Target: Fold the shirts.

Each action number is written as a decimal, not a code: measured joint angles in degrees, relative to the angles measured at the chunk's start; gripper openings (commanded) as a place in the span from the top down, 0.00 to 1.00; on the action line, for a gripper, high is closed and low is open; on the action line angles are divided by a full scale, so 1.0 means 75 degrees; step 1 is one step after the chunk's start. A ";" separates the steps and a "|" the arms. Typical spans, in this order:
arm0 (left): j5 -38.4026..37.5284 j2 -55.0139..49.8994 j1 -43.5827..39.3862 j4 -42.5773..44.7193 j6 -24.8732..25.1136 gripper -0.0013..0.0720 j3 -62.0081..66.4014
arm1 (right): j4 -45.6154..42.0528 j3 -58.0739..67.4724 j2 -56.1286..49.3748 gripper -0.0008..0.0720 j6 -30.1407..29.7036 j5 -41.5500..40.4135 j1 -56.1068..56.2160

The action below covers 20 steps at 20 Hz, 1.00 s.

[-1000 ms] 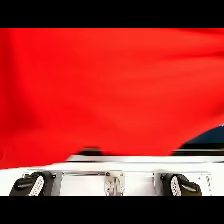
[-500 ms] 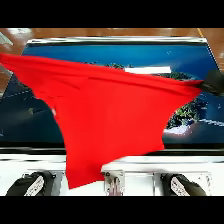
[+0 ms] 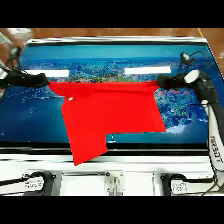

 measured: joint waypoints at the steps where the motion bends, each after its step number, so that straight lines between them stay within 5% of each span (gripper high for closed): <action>1: -0.0012 -0.0303 -0.0041 -0.0201 0.0000 0.90 -0.0006 | 0.0032 -0.0009 -0.0172 0.89 0.0006 -0.0157 0.0134; 2: -0.0041 -0.0533 -0.0085 -0.0373 -0.0023 0.81 -0.0006 | 0.0108 -0.0017 -0.0300 0.73 0.0012 -0.0286 0.0259; 3: -0.0140 -0.0726 -0.0122 -0.0533 -0.0122 0.66 -0.0006 | 0.0178 -0.0009 -0.0376 0.12 0.0035 -0.0379 0.0344; 4: -0.0323 -0.0857 -0.0117 -0.0635 -0.0210 0.35 0.0026 | 0.0256 0.0035 -0.0393 0.04 0.0035 -0.0382 0.0379; 5: -0.0597 -0.0950 -0.0052 -0.0676 -0.0289 0.19 0.0108 | 0.0338 0.0119 -0.0361 0.04 0.0026 -0.0318 0.0370; 8: -0.2087 -0.1049 0.0533 -0.0545 -0.0408 0.19 0.0475 | 0.0117 0.0495 0.0076 0.04 -0.0187 0.0673 -0.0023; 13: -0.3917 -0.0262 0.2031 -0.0280 -0.0125 0.19 -0.0519 | -0.1189 0.0487 0.1000 0.04 -0.0527 0.3928 -0.1848; 20: -0.2751 0.0694 0.2856 -0.1585 0.1309 0.19 -0.4622 | 0.0641 -0.1405 0.1594 0.04 -0.0892 0.5292 -0.3818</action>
